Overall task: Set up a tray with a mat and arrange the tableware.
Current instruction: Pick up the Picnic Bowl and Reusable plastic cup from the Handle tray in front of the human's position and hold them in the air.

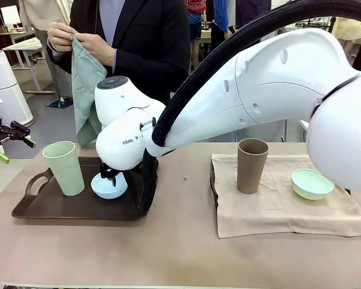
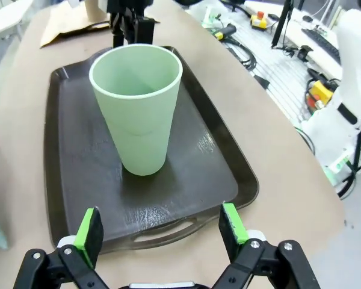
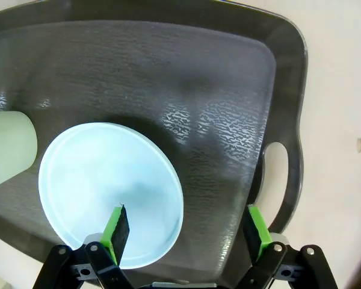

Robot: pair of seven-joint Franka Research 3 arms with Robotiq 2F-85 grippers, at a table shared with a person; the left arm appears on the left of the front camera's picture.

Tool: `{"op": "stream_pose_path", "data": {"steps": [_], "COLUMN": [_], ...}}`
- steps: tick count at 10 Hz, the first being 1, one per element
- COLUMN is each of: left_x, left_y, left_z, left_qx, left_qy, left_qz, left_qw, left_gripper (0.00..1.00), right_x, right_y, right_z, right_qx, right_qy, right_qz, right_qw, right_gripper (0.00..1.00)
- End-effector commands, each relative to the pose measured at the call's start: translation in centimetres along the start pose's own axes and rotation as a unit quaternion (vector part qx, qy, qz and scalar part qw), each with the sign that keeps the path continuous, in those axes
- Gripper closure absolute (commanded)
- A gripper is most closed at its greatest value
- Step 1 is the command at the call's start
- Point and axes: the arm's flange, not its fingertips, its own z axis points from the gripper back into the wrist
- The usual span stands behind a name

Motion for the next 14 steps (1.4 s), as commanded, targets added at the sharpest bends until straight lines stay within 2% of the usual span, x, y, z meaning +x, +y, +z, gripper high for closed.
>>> {"op": "stream_pose_path", "data": {"steps": [1, 2, 3, 4, 11, 12, 14], "left_x": [0.8, 0.8, 0.9, 0.2, 0.2, -0.3, -1.5], "left_y": [0.0, -0.1, -0.3, 0.0, 0.1, 0.2, -0.6], "left_z": [-0.1, -0.1, 0.0, -0.1, -0.2, -0.4, -0.9], "left_qx": [0.01, 0.006, 0.009, 0.0, -0.001, 0.023, 0.051], "left_qy": [-0.016, -0.018, -0.008, -0.006, -0.006, -0.056, -0.092], "left_qz": [0.009, 0.009, 0.053, 0.002, 0.014, 0.021, 0.036], "left_qw": [1.0, 1.0, 0.999, 1.0, 1.0, 0.998, 0.994], "left_gripper": [0.0, 0.0, 0.0, 0.0, 0.0, 0.0, 0.0], "right_x": [0.5, 0.6, 0.6, 0.3, 0.3, 0.3, 0.3], "right_y": [0.3, 0.2, 0.0, 0.0, 0.0, 0.0, 0.0], "right_z": [-0.4, -0.4, -0.4, -0.3, -0.3, -0.3, -0.3], "right_qx": [0.009, 0.009, 0.006, -0.001, -0.001, -0.001, -0.001], "right_qy": [0.001, 0.003, 0.001, -0.001, -0.001, -0.001, -0.001], "right_qz": [0.002, 0.0, -0.001, -0.001, -0.001, -0.001, -0.001], "right_qw": [1.0, 1.0, 1.0, 1.0, 1.0, 1.0, 1.0], "right_gripper": [0.02, 0.02, 0.02, 0.02, 0.02, 0.02, 0.02]}}
